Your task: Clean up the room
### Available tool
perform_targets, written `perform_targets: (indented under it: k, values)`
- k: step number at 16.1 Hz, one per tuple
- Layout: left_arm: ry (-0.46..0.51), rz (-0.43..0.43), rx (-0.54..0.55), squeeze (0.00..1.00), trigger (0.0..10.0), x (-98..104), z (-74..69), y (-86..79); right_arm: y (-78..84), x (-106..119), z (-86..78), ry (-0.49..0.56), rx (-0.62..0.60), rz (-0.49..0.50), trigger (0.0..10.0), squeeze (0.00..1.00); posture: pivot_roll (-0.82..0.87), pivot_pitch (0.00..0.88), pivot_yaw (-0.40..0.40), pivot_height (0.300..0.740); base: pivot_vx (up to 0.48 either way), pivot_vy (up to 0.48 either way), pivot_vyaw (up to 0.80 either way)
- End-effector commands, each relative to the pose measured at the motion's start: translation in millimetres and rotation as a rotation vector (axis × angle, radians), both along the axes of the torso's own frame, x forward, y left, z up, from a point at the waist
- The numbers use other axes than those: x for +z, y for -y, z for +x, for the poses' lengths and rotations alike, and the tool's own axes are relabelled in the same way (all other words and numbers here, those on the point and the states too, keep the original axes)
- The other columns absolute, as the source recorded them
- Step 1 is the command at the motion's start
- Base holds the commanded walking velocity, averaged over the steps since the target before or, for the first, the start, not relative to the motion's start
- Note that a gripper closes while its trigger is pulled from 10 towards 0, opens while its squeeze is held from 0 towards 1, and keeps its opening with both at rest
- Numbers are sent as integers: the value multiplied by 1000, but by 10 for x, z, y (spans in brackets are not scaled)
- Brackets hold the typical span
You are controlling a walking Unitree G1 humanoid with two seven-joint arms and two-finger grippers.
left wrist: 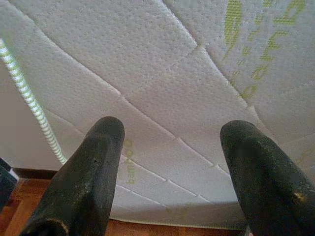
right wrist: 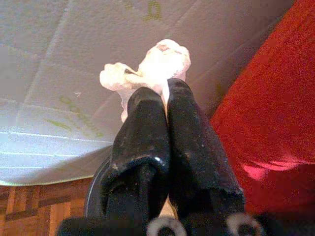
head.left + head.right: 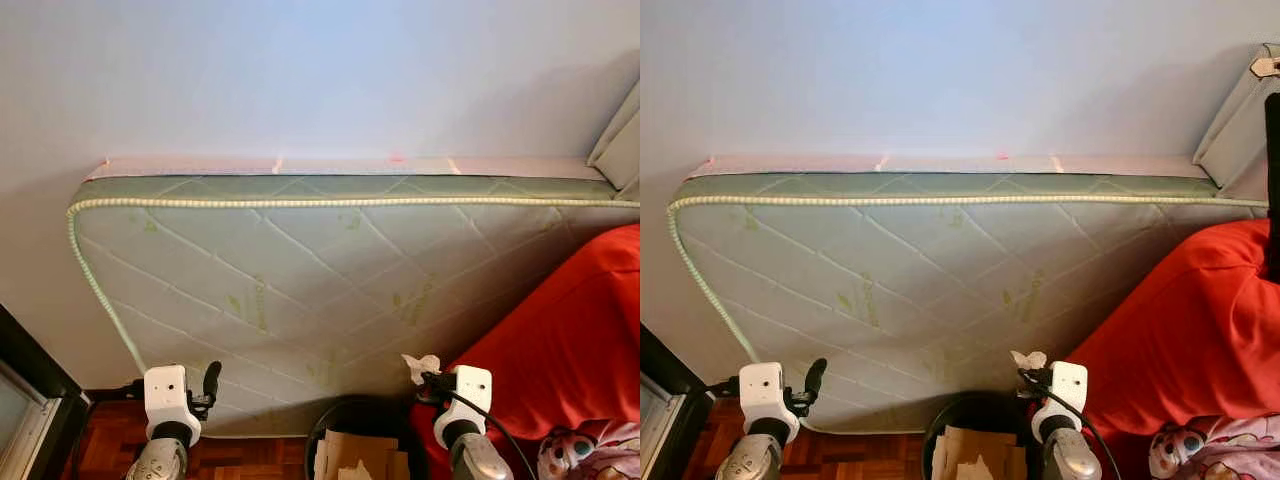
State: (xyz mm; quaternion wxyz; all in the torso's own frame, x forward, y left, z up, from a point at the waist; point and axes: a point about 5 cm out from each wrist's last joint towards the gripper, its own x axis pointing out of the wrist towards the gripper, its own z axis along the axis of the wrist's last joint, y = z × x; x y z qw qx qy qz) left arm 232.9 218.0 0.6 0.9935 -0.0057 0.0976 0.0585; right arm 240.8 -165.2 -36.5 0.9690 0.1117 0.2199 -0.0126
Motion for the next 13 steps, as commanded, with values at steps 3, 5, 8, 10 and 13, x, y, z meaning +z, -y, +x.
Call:
perform_targets:
  k: [3,5,8,10,13]
  values:
    - [1,-8,18,0,10000,17,2,-29,-3,11,12,7,7,-10,10000,0,147,0,-91,674,0,0,0]
    - [2,-8,19,0,10000,18,2,-31,-16,12,13,8,15,-5,10000,0,147,0,-92,674,0,0,0]
    - [2,-10,21,0,10000,24,-2,-35,-36,3,4,3,23,-4,10000,0,146,0,-89,674,0,0,0]
    - [2,-10,21,0,10000,25,-3,-37,-44,-5,-4,-2,27,-5,10000,0,147,0,-90,674,0,0,0]
    - [0,-12,24,0,10000,26,-6,-39,-56,-5,-1,-2,35,1,10000,0,146,0,-89,674,0,0,0]
